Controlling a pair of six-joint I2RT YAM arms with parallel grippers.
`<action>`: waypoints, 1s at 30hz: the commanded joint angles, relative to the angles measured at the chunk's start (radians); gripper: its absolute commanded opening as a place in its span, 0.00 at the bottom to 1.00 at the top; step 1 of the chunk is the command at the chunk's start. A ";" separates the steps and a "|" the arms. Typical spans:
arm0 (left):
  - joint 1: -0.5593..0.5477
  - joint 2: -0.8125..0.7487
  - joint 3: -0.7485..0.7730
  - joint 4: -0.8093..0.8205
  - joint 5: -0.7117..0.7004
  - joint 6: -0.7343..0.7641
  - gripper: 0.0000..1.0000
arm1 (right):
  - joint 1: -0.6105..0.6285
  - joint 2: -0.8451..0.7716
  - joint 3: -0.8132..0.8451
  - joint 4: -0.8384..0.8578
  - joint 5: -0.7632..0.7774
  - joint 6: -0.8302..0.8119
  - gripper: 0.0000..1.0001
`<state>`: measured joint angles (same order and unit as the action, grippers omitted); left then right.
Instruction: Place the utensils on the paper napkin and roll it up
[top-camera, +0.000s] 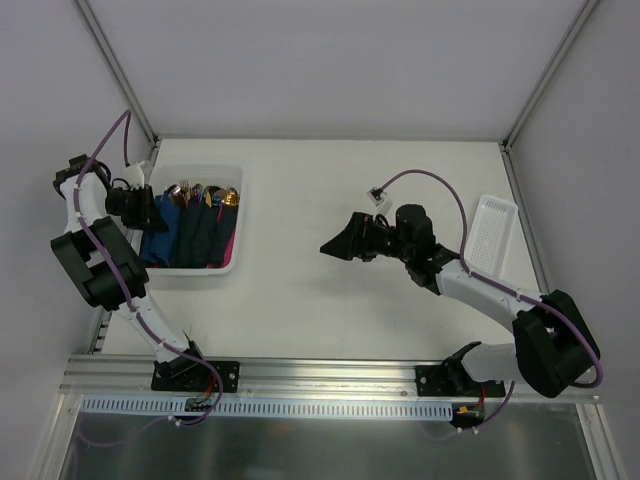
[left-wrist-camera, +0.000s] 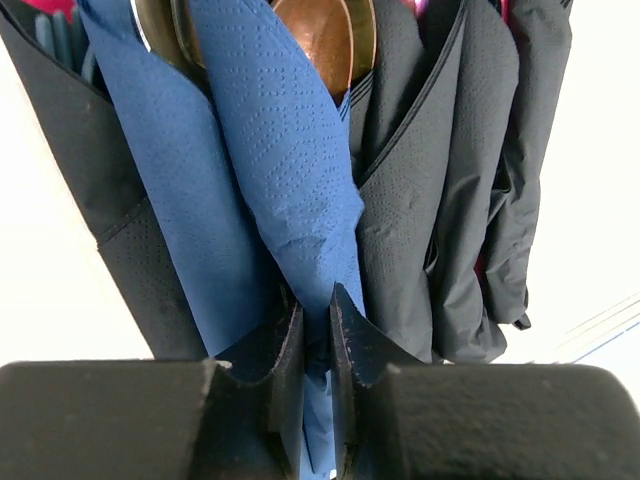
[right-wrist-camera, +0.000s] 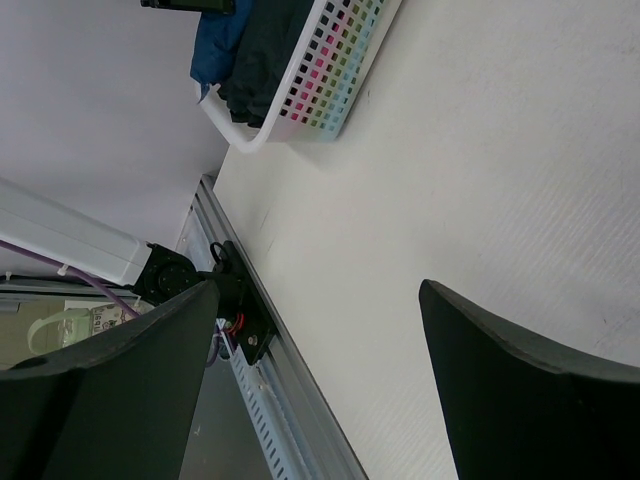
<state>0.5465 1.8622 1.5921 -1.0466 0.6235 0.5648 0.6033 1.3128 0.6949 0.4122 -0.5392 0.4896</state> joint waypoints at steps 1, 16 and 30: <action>0.021 -0.034 -0.055 0.000 0.019 0.015 0.06 | -0.008 -0.040 -0.003 0.043 -0.019 -0.003 0.86; 0.047 0.014 -0.149 0.045 0.148 -0.005 0.33 | -0.016 -0.057 -0.017 0.042 -0.025 -0.002 0.86; 0.050 -0.167 -0.084 0.056 0.121 0.001 0.53 | -0.016 -0.066 -0.017 0.042 -0.027 0.000 0.86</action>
<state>0.5911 1.7695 1.4673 -0.9737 0.7620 0.5472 0.5922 1.2877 0.6762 0.4149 -0.5438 0.4896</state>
